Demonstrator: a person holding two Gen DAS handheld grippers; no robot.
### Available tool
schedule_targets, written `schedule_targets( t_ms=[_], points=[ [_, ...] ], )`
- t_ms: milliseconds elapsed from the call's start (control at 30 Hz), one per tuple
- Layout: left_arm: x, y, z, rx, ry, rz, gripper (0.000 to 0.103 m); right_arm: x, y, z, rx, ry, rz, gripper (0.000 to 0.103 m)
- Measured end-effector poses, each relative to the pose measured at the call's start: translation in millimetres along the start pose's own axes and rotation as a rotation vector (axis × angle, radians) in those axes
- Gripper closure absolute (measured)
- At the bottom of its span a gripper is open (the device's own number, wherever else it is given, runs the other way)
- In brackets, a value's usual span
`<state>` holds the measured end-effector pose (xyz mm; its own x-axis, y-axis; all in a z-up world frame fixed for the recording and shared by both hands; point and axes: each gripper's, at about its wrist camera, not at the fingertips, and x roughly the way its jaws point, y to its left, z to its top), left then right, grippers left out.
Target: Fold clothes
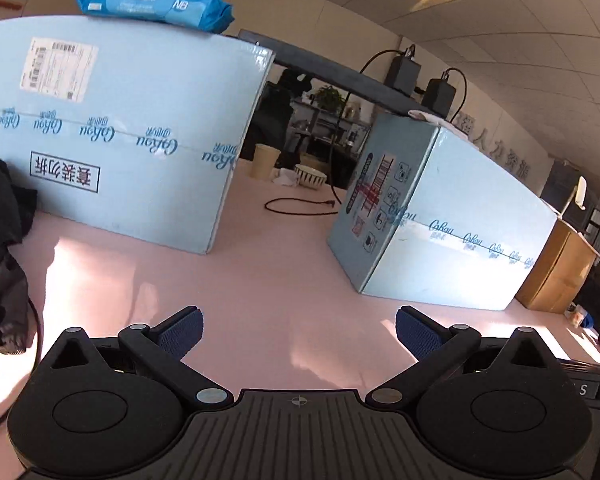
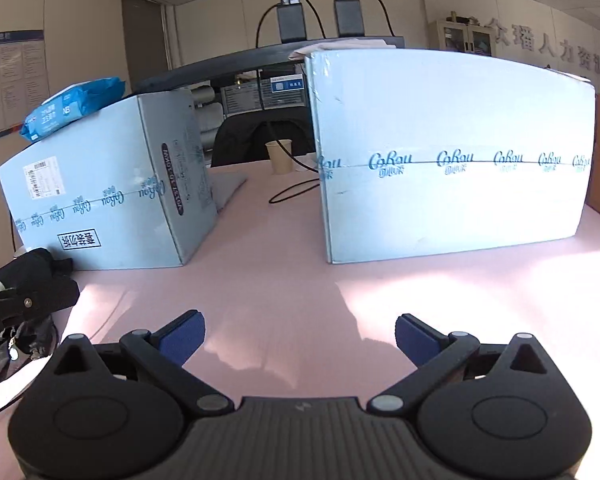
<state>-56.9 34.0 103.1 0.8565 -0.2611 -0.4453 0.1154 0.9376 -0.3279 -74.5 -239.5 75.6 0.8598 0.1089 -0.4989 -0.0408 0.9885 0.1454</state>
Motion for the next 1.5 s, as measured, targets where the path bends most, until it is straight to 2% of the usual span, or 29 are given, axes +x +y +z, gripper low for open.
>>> schedule_targets(
  t_ms=[67,133,367,467,633,700,1500],
  points=[
    [13.8,-5.3,-19.2,0.082,0.032,0.084,0.0,13.4,-12.3,-15.2,0.016,0.018,-0.008,0.0],
    [17.8,-5.7,-29.5,0.121,0.053,0.12,0.0,28.6,-15.3,-27.1,0.031,0.03,-0.005,0.0],
    [34.5,15.8,-40.7,0.104,0.127,0.221,0.0,74.0,2.2,-50.4,-0.025,0.097,-0.026,0.0],
    [37.5,19.2,-41.4,0.083,0.139,0.213,0.0,78.6,9.5,-52.6,-0.062,0.1,-0.048,0.0],
    [46.9,7.6,-46.8,0.167,0.18,0.262,0.0,86.7,23.8,-51.2,-0.13,0.118,-0.101,0.0],
    [50.1,3.4,-48.5,0.197,0.192,0.281,0.0,85.0,23.2,-53.0,-0.124,0.12,-0.098,0.0],
    [55.3,3.0,-47.7,0.212,0.199,0.284,0.0,87.0,24.1,-49.8,-0.117,0.12,-0.087,0.0]
  ],
)
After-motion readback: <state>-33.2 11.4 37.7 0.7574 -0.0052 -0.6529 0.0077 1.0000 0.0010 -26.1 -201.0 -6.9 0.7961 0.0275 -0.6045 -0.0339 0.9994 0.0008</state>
